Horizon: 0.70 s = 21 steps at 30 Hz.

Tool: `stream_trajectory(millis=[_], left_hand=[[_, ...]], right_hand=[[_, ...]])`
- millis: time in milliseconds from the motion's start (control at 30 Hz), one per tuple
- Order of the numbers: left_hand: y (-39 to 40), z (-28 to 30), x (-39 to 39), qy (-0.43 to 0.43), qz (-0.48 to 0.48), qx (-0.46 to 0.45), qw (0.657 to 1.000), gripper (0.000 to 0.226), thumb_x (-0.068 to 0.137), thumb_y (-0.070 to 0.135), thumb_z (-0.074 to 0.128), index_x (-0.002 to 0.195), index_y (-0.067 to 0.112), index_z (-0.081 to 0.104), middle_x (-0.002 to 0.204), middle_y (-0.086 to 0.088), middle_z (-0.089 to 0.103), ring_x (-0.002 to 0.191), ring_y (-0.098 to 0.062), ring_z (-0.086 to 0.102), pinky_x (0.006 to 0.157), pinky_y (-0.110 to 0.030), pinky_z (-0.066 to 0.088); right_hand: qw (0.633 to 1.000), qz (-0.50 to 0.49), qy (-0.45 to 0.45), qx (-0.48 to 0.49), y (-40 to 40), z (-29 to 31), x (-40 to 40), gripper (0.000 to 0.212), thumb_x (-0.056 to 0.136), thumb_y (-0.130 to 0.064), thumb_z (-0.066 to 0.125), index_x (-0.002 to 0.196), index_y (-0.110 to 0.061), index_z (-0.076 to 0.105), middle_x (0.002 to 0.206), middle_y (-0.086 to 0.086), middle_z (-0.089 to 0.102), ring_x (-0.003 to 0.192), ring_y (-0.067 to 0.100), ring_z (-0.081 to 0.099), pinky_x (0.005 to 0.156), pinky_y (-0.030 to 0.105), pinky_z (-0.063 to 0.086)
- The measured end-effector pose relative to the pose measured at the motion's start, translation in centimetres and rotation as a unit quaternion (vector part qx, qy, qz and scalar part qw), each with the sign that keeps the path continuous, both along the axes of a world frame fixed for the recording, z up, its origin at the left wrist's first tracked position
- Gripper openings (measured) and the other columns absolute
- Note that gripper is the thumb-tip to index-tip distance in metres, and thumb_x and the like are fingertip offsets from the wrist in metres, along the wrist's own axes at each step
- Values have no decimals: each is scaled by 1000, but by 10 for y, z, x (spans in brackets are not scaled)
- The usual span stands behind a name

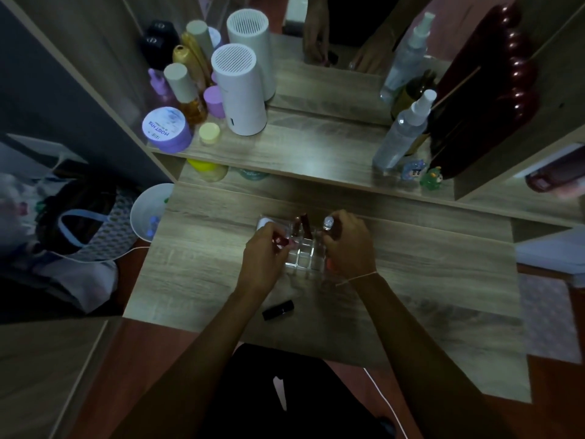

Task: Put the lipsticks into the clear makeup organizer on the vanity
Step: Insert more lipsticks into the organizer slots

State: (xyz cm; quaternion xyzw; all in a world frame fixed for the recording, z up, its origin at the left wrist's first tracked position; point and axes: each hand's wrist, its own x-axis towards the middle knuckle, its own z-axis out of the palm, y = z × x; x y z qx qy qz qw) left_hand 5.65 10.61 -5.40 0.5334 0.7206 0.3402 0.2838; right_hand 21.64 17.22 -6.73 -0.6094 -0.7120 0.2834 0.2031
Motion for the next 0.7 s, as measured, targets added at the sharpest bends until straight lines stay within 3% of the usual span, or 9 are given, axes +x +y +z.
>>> stream_trajectory(millis=[300, 467, 700], left_hand=[[8, -8, 6, -1, 19, -26, 999, 22, 73, 10, 78, 86, 14, 61, 97, -7, 60, 65, -5, 56, 59, -1, 40], [8, -10, 9, 21, 0, -21, 1000, 20, 75, 11, 77, 90, 8, 63, 99, -10, 59, 72, -13, 59, 60, 0, 39], [5, -6, 6, 28, -7, -14, 999, 19, 78, 13, 75, 92, 9, 63, 102, -8, 57, 71, -15, 61, 60, -8, 42]], right_hand=[[1000, 15, -17, -6, -4, -2, 5, 23, 75, -16, 71, 96, -16, 61, 101, 7, 65, 96, 26, 55, 83, 40, 46], [1000, 20, -23, -7, -10, 0, 6, 26, 77, -18, 68, 102, -16, 60, 106, 8, 64, 99, 27, 54, 87, 43, 45], [1000, 11, -26, 2, -13, 3, 3, 29, 76, -20, 72, 103, -18, 60, 107, 7, 64, 100, 27, 54, 86, 45, 47]])
